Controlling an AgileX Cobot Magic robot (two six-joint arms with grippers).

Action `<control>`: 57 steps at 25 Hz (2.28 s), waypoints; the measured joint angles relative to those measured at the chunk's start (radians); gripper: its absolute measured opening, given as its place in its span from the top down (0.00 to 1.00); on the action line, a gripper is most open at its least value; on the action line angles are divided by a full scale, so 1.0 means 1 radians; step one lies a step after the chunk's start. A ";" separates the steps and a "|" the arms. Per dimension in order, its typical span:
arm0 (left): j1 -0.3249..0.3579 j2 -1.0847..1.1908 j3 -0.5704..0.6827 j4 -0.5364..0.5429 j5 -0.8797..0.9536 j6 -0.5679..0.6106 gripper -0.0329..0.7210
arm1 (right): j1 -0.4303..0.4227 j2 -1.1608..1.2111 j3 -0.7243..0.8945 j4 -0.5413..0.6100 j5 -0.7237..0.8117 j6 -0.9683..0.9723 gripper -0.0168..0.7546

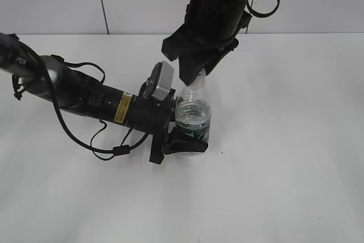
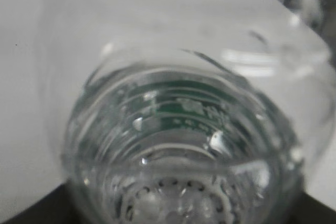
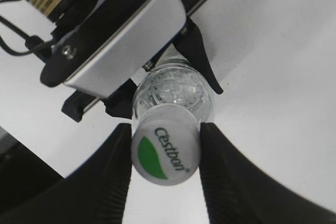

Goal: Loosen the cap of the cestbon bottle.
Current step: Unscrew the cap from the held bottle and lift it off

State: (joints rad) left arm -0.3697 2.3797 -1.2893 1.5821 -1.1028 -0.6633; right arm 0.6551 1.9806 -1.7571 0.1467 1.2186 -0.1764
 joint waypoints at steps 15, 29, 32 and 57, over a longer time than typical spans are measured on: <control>0.000 0.000 0.000 0.009 0.001 0.003 0.42 | 0.000 0.000 -0.002 0.003 0.000 -0.695 0.59; 0.000 0.000 0.000 0.015 -0.010 0.003 0.42 | 0.000 0.000 -0.002 0.003 0.001 -1.029 0.59; 0.000 0.000 0.000 0.018 -0.010 0.003 0.42 | 0.000 0.000 -0.002 0.003 0.001 -1.095 0.59; 0.002 0.000 -0.002 0.035 -0.023 0.003 0.42 | 0.000 0.000 -0.001 0.036 -0.005 -1.148 0.55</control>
State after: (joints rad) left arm -0.3678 2.3797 -1.2911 1.6174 -1.1258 -0.6603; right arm 0.6551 1.9806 -1.7585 0.1830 1.2133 -1.3241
